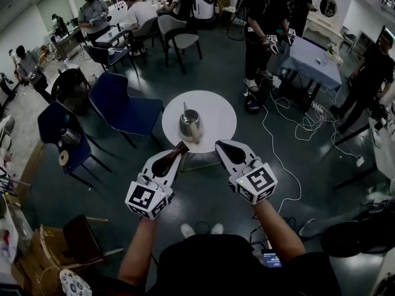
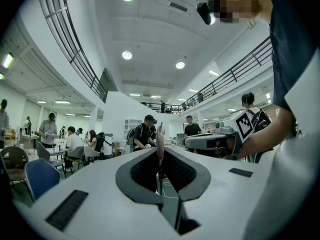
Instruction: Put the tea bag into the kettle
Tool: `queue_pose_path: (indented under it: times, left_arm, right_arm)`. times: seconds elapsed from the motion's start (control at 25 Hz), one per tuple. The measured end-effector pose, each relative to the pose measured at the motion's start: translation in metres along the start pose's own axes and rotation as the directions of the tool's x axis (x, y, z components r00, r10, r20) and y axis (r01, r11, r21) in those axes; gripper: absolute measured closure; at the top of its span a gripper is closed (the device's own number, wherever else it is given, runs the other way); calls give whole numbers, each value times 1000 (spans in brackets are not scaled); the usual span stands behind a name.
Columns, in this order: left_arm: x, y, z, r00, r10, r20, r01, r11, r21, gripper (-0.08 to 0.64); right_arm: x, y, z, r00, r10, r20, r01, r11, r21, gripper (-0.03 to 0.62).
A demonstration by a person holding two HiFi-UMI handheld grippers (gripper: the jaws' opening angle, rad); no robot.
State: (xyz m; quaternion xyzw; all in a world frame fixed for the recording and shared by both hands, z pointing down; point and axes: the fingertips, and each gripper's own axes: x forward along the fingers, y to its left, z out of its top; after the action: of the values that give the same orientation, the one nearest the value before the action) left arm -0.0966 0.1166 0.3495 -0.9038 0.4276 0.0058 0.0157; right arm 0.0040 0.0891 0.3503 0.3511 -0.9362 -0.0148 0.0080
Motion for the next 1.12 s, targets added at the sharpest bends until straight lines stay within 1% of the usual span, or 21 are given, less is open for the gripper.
queue_pose_path:
  times: [0.12,0.32,0.56,0.84,1.12]
  left_arm:
    - [-2,-2,-1,1000,6,-5,-7,1000,-6,525]
    - [-2,-7,-3,1000,10,-9,-11,1000,-17,525]
    - [10,-15,-1,1000,17,-7,-17,1000,-20,525]
    - [21,-34,-4,999,33,-15,-33,999,-31,525]
    - [28,-54,-14,998,58,-22,-59,997,-40,525]
  right_arm:
    - [-2,0,-3,1000,-8,0,8,1000,3,575]
    - [-10,-6,-2,1000,-25,14,24,999,44,575]
    - [-20,-17,-3,999,-26,21,25,999,46,575]
    - [-37,-29,-7,1000,-10,16,9,998,61,575]
    - [-52,-38,-16,1000,19,20,-20,997,73,575]
